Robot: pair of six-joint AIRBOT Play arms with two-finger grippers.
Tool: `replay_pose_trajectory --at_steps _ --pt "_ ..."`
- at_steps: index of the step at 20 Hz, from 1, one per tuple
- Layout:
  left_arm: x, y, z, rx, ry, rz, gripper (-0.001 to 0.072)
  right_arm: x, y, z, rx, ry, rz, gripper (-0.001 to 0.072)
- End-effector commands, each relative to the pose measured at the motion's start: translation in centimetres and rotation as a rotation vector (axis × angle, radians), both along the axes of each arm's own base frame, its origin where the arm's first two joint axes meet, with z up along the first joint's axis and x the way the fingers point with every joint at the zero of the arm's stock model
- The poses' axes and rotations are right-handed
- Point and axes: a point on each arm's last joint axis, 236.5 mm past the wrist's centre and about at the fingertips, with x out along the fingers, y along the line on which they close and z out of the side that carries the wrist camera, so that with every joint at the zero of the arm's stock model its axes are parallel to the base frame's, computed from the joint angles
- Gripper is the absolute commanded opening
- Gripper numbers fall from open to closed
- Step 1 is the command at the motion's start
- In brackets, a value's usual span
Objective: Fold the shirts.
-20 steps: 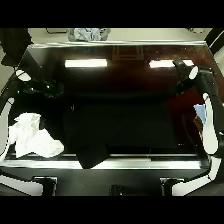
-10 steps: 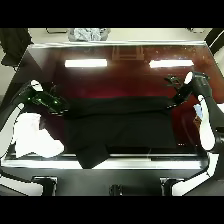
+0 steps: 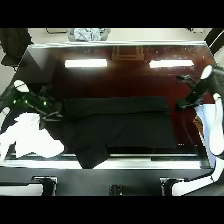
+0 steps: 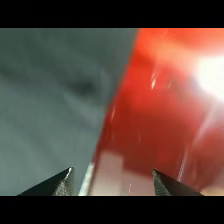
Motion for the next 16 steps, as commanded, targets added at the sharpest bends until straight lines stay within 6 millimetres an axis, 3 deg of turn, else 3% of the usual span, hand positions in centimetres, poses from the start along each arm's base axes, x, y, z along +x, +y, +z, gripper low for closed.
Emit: replay_pose_trajectory --at_steps 1,4,8,11,16 --pt "-6.8 -0.9 -2.3 -0.028 0.049 0.03 0.059 -5.2 -1.9 0.7 0.043 0.114 -0.081 0.057" --pt "-12.4 -3.6 -4.6 -0.121 0.048 0.067 0.059 -7.3 -1.6 -0.4 0.044 0.121 -0.095 0.057" --pt "-16.0 -4.4 -6.2 -0.133 0.086 0.092 0.0589 -8.0 -0.8 -1.0 0.075 0.138 -0.094 0.057" --pt "-16.3 -5.7 -6.9 -0.128 0.073 0.066 0.0589 -7.8 -0.7 -0.9 0.077 0.126 -0.095 0.057" --pt "-14.5 -7.2 -7.8 -0.081 -0.005 0.087 0.0561 -7.9 -0.7 -0.9 0.078 0.128 -0.091 0.057"
